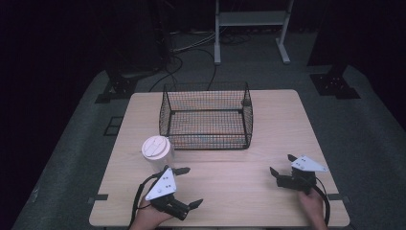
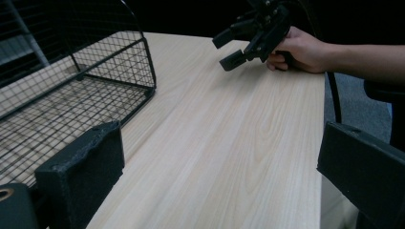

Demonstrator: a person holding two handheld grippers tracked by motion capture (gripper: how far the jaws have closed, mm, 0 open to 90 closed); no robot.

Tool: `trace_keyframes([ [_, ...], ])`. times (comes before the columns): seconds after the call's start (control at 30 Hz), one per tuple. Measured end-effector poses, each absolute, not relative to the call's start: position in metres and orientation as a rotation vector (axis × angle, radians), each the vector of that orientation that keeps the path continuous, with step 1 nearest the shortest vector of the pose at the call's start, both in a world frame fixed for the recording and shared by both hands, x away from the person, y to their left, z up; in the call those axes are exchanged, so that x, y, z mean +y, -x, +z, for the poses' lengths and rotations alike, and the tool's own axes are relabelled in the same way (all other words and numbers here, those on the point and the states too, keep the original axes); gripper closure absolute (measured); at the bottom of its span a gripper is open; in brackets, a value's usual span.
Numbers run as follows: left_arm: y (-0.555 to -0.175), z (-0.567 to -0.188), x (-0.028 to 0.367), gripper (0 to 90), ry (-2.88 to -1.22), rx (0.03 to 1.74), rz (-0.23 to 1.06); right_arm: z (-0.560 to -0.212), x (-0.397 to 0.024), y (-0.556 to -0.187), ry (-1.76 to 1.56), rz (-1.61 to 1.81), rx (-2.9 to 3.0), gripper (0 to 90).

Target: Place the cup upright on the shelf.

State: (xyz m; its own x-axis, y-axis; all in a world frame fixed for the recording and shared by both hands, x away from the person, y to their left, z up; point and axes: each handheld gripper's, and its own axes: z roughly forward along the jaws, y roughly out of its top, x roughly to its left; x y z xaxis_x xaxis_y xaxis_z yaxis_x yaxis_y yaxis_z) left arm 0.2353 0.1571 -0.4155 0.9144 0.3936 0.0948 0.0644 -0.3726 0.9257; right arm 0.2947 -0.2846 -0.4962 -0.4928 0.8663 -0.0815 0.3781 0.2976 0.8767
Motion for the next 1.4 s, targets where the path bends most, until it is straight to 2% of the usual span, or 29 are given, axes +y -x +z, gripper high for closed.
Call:
trace_keyframes([
  [1.03,-0.209,-0.398,0.243,1.3,-1.958,0.509,0.510,-0.496,-0.283,-0.295,-1.094,1.118,2.014,13.5],
  [1.4,-0.229,-0.403,0.268,1.2,-1.980,0.612,0.524,-0.496,-0.283,-0.294,-1.088,1.114,2.017,13.5],
])
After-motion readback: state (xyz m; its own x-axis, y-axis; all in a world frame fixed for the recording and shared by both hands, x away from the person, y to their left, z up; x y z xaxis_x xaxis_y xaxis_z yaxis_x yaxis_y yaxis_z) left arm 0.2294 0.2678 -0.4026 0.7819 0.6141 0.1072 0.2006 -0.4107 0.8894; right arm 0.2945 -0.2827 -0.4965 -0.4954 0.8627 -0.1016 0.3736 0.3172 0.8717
